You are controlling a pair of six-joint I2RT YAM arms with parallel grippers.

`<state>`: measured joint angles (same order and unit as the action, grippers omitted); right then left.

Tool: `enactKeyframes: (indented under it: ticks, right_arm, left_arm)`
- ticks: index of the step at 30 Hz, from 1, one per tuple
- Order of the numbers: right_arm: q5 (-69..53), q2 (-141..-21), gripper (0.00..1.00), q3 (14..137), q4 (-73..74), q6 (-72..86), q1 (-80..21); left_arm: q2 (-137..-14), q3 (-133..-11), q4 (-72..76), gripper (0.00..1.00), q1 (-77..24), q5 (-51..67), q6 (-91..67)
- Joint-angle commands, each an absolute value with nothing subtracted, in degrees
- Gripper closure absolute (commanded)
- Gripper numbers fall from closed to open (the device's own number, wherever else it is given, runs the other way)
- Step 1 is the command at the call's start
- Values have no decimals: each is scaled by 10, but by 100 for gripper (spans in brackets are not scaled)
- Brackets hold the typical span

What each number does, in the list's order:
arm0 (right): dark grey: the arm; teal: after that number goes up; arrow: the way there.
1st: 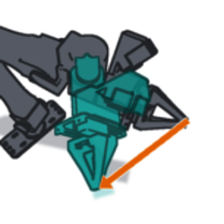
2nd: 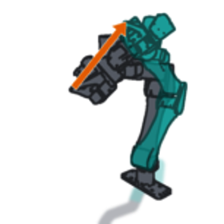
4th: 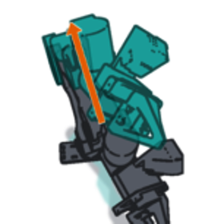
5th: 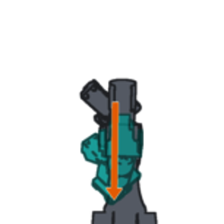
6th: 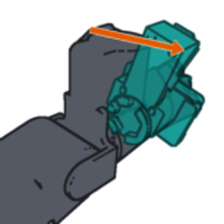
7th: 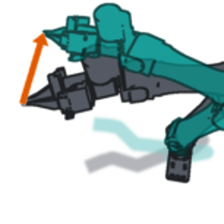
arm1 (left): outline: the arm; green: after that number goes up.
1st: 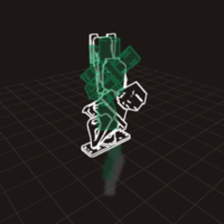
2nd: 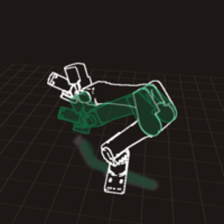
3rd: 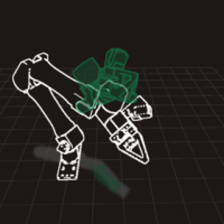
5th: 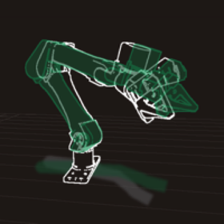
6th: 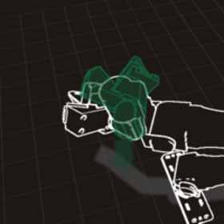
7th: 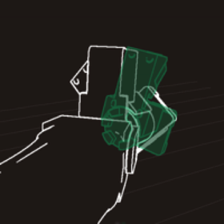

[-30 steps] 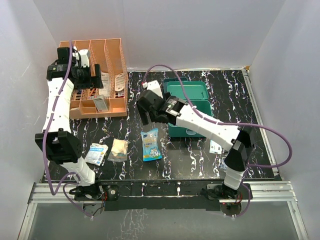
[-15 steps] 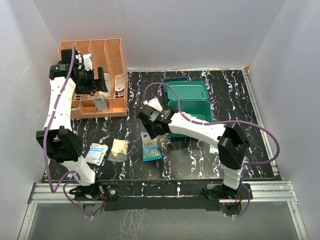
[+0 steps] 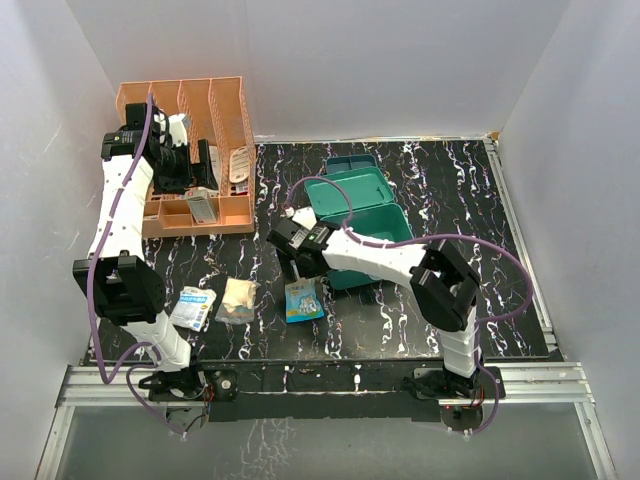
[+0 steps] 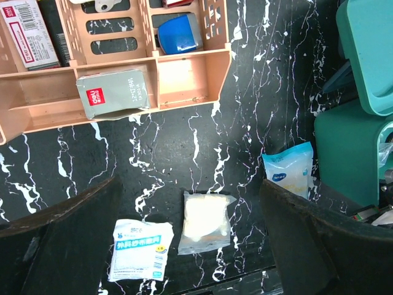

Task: Organize the medicine kit

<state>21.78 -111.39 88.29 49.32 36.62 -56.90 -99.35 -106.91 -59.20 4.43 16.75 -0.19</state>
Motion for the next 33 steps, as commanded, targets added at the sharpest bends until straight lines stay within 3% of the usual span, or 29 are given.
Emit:
enactKeyframes:
  ticks: [1,14,21,33]
  right_arm:
    - [247,-1075,2,891,488,414,-575]
    - [373,-981,2,970,562,420,-580]
    - [372,-1038,2,1063,605,410,-625]
    - [340,-1095,2,995,555,417,-633]
  left_arm:
    - [-967,-1068,-600,9,45,190,-7]
    - [-966,-1077,-605,9,44,190,-5]
    - [-967,-1077,-602,9,45,183,-11]
    - [-959,-1052,-599,9,44,180,-6]
